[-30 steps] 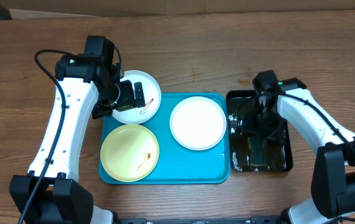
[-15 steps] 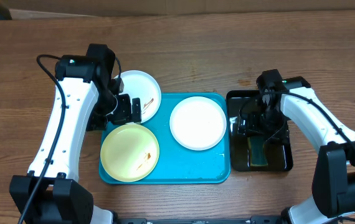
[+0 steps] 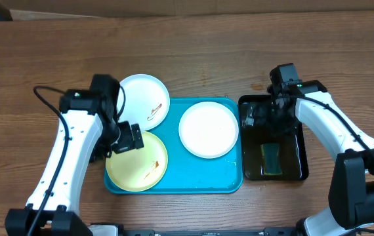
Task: Clean dirty plates on tray and stack at the side
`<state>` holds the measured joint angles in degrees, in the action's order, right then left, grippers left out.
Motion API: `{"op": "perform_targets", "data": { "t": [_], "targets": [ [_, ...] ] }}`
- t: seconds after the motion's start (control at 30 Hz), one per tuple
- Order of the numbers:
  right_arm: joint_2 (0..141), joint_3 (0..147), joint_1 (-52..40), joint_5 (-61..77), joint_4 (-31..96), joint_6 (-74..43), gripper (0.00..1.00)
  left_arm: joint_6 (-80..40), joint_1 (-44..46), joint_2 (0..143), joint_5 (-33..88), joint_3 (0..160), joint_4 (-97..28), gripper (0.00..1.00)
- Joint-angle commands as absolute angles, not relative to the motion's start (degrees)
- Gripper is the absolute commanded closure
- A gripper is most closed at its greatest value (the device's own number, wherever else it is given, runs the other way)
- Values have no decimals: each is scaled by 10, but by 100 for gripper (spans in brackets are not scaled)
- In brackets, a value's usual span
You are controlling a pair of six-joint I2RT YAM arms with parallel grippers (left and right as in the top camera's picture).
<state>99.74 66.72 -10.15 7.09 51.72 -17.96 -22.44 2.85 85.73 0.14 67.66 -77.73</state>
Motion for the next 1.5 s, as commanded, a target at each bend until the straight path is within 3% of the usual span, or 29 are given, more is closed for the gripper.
{"op": "perform_targets", "data": {
  "t": [0.0,0.17,0.27,0.37,0.47,0.7,0.97,1.2,1.47],
  "targets": [
    [991,681,-100,72,492,-177,0,-219,-20,855,-1,625,-747,0],
    [991,681,-100,72,480,-177,0,-192,-88,855,27,603,-708,0],
    [991,681,-100,72,480,-177,0,-178,-102,856,12,585,-673,5],
    [991,681,-100,72,480,-177,0,-167,-101,860,13,550,-618,34],
    [991,681,-100,72,480,-177,0,-167,-101,860,13,528,-607,44],
    [991,681,-100,72,480,-177,0,-152,-101,860,15,492,-566,40],
    [991,681,-100,72,480,-177,0,-152,-100,860,45,458,-532,51],
    [991,681,-100,72,480,-177,0,-133,-100,861,94,439,-523,44],
    [991,681,-100,72,480,-177,0,-115,-87,861,178,439,-550,48]
  ]
}}
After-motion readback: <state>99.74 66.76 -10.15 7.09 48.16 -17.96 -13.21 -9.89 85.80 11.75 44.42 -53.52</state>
